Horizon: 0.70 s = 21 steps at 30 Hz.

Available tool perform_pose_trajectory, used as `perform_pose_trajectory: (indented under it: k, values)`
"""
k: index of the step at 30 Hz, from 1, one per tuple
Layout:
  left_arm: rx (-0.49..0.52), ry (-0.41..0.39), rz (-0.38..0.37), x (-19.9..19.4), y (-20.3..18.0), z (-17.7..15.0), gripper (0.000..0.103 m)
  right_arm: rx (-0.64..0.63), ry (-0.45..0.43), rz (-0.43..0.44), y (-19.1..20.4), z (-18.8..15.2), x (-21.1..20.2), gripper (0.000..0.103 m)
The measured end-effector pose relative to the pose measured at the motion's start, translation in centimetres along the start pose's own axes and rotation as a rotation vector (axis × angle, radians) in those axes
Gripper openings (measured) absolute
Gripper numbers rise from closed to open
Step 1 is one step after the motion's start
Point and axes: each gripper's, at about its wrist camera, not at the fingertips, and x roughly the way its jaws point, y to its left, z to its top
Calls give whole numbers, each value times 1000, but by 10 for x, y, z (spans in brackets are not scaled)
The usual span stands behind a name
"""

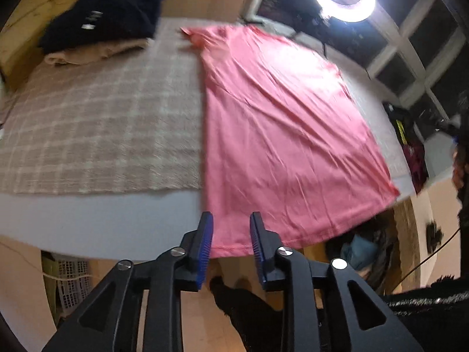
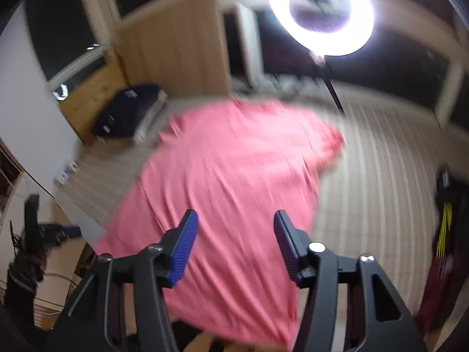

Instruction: Fold clothes

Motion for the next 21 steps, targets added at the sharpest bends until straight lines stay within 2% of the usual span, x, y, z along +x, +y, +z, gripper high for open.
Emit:
perform_pose_trajectory:
  k: [3, 6, 7, 9, 12, 13, 16, 18, 21]
  values:
    - [-25, -59, -46, -16, 10, 15, 25, -109, -43, 2, 20, 58, 20, 54]
    - [41, -83, -17, -17, 13, 51, 25, -184, -69, -55, 31, 101, 54, 54]
    - [80, -92, -7, -15, 11, 69, 25, -184, -72, -62, 28, 110, 66, 54]
    - [156, -109, 14, -8, 7, 109, 32, -150, -56, -61, 21, 126, 99, 54]
    - [251, -130, 66, 14, 5, 177, 34, -118, -22, -148, 3, 139, 150, 54]
    - [280, -135, 85, 22, 5, 200, 35, -105, 0, -183, -8, 140, 168, 54]
    - [319, -139, 68, 58, 9, 266, 38, -37, 73, -265, -51, 138, 210, 54]
    - [353, -129, 91, 85, 9, 304, 42, 12, 93, -324, -88, 134, 220, 54]
    - [373, -66, 104, 132, 14, 344, 43, 104, 121, -368, -144, 132, 228, 54]
